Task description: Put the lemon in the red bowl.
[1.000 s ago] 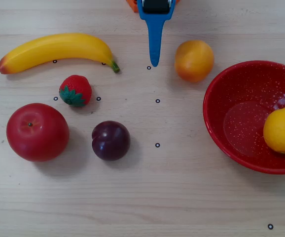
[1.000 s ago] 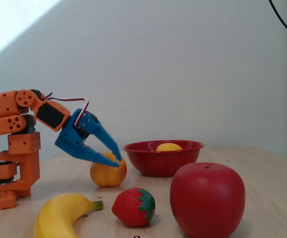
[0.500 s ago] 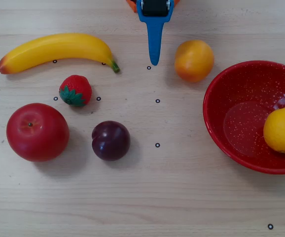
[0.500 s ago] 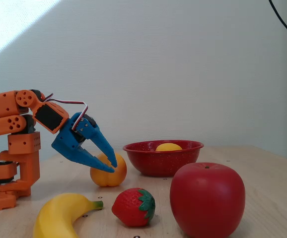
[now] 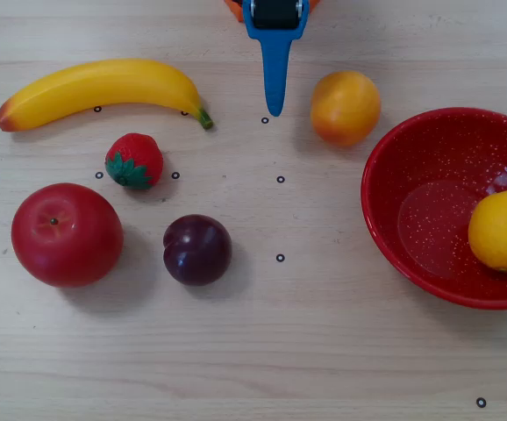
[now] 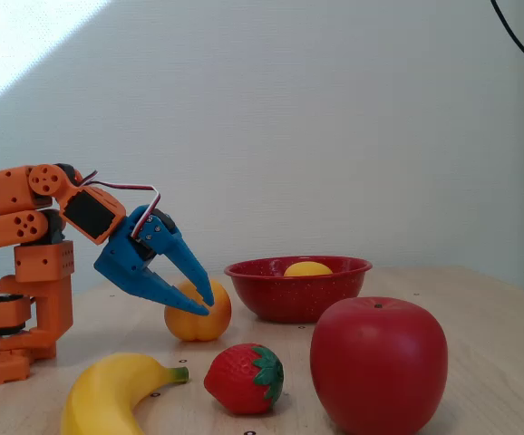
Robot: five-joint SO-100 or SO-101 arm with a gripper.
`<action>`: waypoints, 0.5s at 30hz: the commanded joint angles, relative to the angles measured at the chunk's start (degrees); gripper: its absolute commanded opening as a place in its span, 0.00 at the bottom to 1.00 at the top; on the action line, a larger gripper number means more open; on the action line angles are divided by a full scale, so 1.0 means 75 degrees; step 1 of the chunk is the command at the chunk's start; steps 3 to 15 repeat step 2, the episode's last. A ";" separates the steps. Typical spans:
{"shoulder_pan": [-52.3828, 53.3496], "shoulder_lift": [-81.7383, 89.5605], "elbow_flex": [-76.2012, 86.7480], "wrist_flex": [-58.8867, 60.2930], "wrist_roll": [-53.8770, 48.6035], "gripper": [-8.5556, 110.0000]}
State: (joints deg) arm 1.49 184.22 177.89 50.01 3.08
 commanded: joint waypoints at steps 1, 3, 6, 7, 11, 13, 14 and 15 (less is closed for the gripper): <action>-0.0023 0.0117 0.0117 0.0047 -0.0129 0.08; -0.0023 0.0117 0.0117 0.0047 -0.0129 0.08; -0.0023 0.0117 0.0117 0.0047 -0.0129 0.08; -0.0023 0.0117 0.0117 0.0047 -0.0129 0.08; -0.0023 0.0117 0.0117 0.0047 -0.0129 0.08; -0.0023 0.0117 0.0117 0.0047 -0.0129 0.08; -0.0023 0.0117 0.0117 0.0047 -0.0129 0.08; -0.0023 0.0117 0.0117 0.0047 -0.0129 0.08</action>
